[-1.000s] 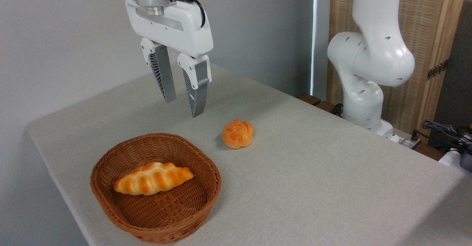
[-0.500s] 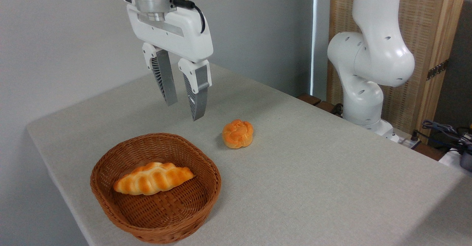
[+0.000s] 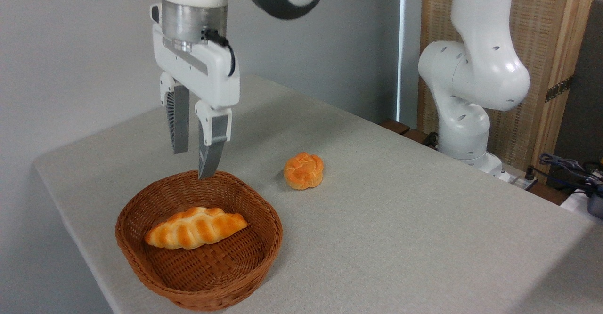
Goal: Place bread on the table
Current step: 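Lower the open gripper down into the basket over the braided roll, then close the gripper on the middle of the braided roll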
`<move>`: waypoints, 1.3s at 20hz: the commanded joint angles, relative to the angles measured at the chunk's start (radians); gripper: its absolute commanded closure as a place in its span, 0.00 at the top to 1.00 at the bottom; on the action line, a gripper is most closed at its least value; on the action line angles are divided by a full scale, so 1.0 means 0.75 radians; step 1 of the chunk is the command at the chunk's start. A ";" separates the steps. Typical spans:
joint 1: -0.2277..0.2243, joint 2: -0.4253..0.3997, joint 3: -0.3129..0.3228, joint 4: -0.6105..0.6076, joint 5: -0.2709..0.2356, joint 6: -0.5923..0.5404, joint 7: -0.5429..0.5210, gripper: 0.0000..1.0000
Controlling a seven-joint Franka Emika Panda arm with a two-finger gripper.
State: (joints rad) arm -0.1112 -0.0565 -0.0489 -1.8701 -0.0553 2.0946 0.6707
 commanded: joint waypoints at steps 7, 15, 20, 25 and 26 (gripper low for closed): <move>0.005 0.073 -0.002 -0.139 -0.006 0.158 0.603 1.00; 0.005 0.122 -0.035 -0.212 -0.016 0.267 0.617 1.00; 0.005 0.137 -0.045 -0.217 -0.031 0.271 0.615 1.00; 0.005 0.167 -0.047 -0.227 -0.022 0.344 0.617 1.00; 0.005 0.176 -0.053 -0.237 -0.016 0.367 0.617 1.00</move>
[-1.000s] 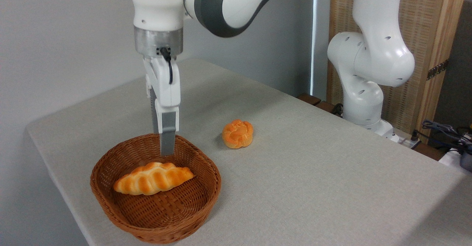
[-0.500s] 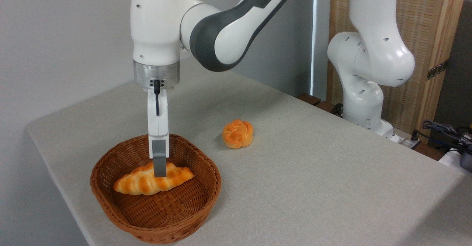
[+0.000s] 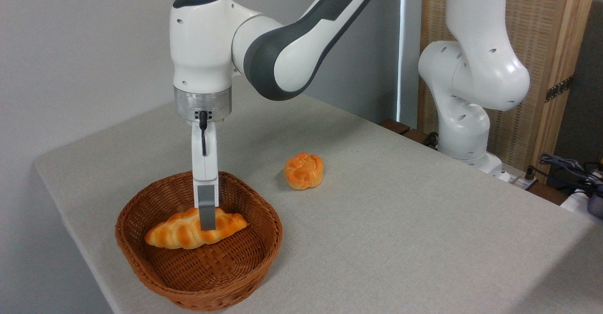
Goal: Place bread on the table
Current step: 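Close the gripper on the middle of the braided roll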
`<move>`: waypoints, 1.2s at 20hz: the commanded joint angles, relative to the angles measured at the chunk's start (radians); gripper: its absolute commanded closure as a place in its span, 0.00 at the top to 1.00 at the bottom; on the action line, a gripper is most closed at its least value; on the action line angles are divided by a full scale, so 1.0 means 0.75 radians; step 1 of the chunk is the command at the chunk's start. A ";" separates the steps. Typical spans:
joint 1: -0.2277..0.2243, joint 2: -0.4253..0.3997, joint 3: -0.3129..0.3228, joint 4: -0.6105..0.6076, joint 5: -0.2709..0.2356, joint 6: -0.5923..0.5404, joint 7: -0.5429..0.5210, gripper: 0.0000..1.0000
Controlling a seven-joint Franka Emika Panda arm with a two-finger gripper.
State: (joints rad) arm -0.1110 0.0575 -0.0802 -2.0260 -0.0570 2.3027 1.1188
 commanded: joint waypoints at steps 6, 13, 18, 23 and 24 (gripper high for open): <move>0.005 0.036 -0.030 -0.056 -0.012 0.124 0.022 0.94; 0.005 0.038 -0.030 -0.056 -0.012 0.135 0.022 0.17; 0.005 0.038 -0.032 -0.056 -0.010 0.135 0.030 0.17; 0.007 0.001 -0.030 -0.041 -0.032 0.131 0.020 0.17; 0.007 -0.007 -0.030 -0.037 -0.051 0.127 0.008 0.17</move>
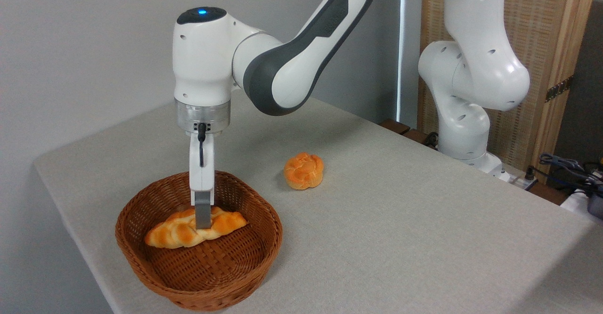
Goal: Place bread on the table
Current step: 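Close the gripper on the middle of the braided roll, then lift the braided roll out of the basket and carry it beside the orange bun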
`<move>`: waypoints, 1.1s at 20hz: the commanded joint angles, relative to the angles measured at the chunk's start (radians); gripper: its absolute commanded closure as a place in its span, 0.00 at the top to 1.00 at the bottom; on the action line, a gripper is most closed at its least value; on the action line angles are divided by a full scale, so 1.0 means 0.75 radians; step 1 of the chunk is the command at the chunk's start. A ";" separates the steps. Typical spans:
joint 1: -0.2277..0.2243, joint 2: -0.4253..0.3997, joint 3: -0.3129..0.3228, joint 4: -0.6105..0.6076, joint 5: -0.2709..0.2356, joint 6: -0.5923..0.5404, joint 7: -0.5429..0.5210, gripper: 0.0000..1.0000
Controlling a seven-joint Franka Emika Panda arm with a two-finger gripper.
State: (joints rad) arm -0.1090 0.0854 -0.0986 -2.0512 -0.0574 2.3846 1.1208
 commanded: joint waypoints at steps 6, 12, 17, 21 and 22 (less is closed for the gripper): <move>0.004 -0.205 0.058 -0.002 -0.120 -0.119 0.003 0.17; 0.002 -0.471 0.207 -0.020 -0.116 -0.577 0.088 0.17; 0.002 -0.686 0.332 -0.210 -0.059 -0.737 0.236 0.20; -0.008 -0.717 0.332 -0.325 0.119 -0.752 0.275 0.33; -0.010 -0.707 0.332 -0.325 0.121 -0.750 0.275 0.39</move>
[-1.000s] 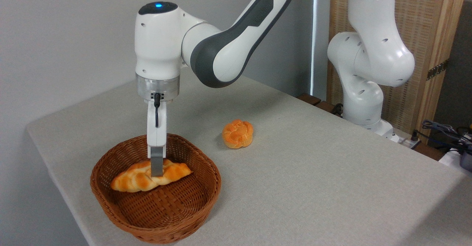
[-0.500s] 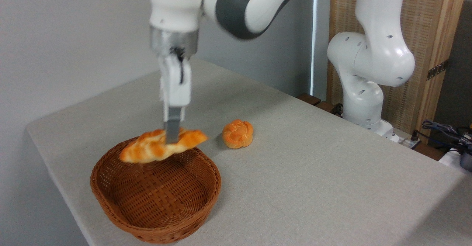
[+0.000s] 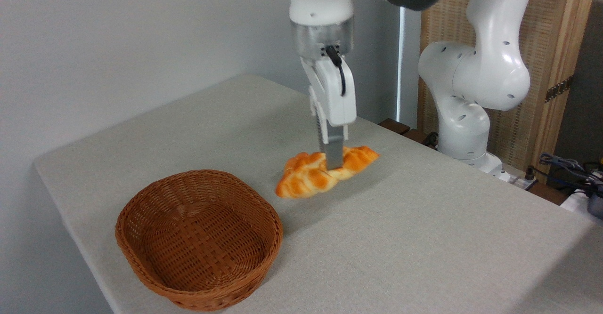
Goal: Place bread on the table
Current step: 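Lift the braided roll out of the basket and carry it beside the orange bun, then lower the braided roll onto the table and open the gripper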
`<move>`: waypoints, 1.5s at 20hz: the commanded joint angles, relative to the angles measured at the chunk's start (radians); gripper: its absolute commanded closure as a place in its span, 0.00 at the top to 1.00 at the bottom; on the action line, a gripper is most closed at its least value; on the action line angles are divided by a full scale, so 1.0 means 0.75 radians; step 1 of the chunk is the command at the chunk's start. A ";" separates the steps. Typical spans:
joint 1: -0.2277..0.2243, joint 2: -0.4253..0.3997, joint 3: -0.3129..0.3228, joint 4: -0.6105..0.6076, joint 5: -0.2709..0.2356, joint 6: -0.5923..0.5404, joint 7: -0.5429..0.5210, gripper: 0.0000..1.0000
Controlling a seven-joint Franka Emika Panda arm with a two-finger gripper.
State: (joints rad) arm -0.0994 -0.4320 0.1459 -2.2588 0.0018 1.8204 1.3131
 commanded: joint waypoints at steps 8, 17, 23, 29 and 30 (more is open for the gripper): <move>-0.072 0.034 0.004 -0.050 0.043 0.003 0.002 1.00; -0.072 0.048 -0.008 -0.040 0.094 -0.001 0.004 1.00; -0.072 0.048 -0.008 -0.020 0.094 -0.005 -0.002 1.00; -0.072 0.262 -0.082 0.376 0.073 -0.189 -0.480 1.00; -0.068 0.322 -0.098 0.485 0.073 -0.238 -0.586 1.00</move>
State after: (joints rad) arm -0.1487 -0.3459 0.1181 -2.1487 0.0536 1.7674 1.0827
